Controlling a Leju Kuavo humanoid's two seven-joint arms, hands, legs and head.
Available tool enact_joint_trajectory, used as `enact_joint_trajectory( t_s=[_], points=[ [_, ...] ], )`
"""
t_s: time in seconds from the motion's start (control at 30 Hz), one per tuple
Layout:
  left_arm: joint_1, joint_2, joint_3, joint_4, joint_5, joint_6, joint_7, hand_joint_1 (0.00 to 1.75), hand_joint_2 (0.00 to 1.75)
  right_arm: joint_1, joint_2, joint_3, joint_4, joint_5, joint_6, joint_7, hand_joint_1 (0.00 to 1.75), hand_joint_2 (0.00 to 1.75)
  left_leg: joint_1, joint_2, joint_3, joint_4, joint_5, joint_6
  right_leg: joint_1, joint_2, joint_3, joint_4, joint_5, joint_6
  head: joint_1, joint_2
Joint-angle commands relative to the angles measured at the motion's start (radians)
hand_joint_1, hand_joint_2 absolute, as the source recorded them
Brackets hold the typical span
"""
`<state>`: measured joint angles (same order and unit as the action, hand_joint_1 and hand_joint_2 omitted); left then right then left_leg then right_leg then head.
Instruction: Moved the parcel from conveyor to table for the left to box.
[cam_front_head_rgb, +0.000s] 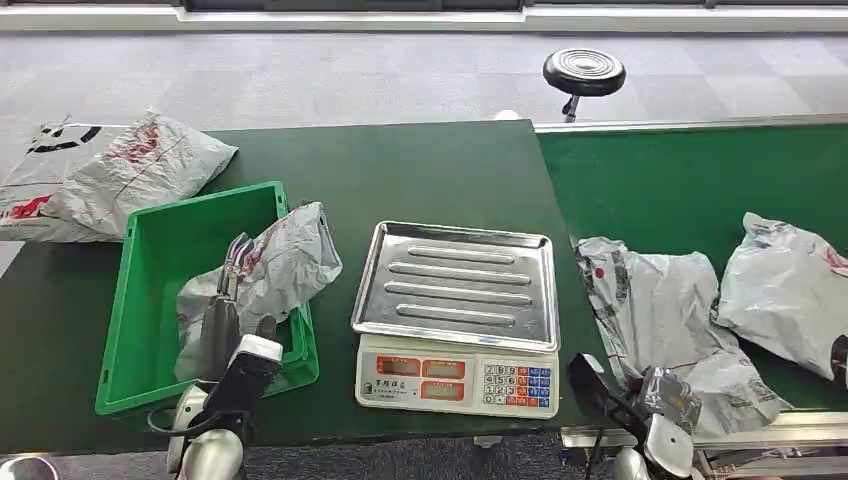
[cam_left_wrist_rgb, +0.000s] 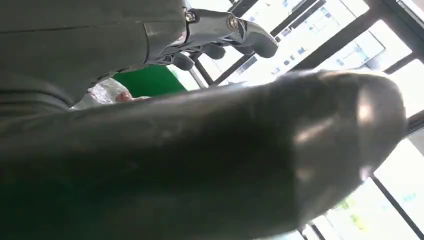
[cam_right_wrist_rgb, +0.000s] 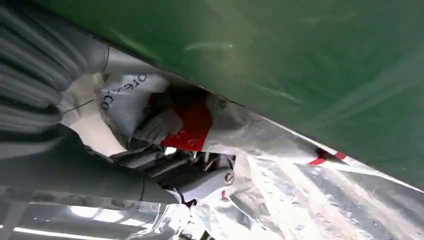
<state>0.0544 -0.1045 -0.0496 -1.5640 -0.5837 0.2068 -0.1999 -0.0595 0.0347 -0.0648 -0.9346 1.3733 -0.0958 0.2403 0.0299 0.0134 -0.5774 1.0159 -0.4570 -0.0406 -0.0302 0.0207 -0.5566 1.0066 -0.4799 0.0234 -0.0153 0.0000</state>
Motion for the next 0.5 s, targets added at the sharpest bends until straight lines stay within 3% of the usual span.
enact_joint_trajectory(
  t_s=[0.03, 0.33, 0.47, 0.5],
  points=[
    [-0.021, 0.011, -0.024, 0.052, 0.002, -0.007, 0.005, 0.00, 0.00, 0.024, 0.030, 0.011, 0.088, -0.011, 0.007, -0.003, 1.75, 1.75, 0.001, -0.003, -0.001, -0.001, 0.001, 0.002, 0.001, -0.004, 0.001, -0.002, 0.000, -0.002, 0.000, 0.000],
    [-0.033, -0.004, -0.021, 0.054, -0.009, -0.010, 0.003, 0.00, 0.00, -0.006, 0.034, 0.007, 0.107, -0.033, -0.006, -0.020, 1.75, 1.75, 0.001, -0.003, -0.003, -0.003, 0.003, 0.002, 0.002, -0.004, -0.001, -0.003, 0.001, -0.004, 0.000, 0.000],
    [0.002, -0.021, 0.001, 0.012, -0.026, -0.008, 0.004, 0.00, 0.00, 0.011, 0.052, -0.019, -0.024, -0.037, -0.157, -0.048, 1.75, 1.75, 0.002, 0.001, -0.002, -0.001, 0.001, 0.001, 0.002, -0.001, -0.001, -0.001, 0.001, -0.004, 0.000, 0.000],
    [0.017, -0.029, 0.012, -0.006, -0.032, -0.007, -0.001, 0.00, 0.00, 0.032, 0.067, -0.039, -0.128, -0.058, -0.310, -0.102, 1.75, 1.75, 0.001, 0.000, -0.004, -0.002, 0.002, 0.002, 0.002, -0.002, -0.004, -0.001, 0.002, -0.005, 0.000, 0.000]
  ],
)
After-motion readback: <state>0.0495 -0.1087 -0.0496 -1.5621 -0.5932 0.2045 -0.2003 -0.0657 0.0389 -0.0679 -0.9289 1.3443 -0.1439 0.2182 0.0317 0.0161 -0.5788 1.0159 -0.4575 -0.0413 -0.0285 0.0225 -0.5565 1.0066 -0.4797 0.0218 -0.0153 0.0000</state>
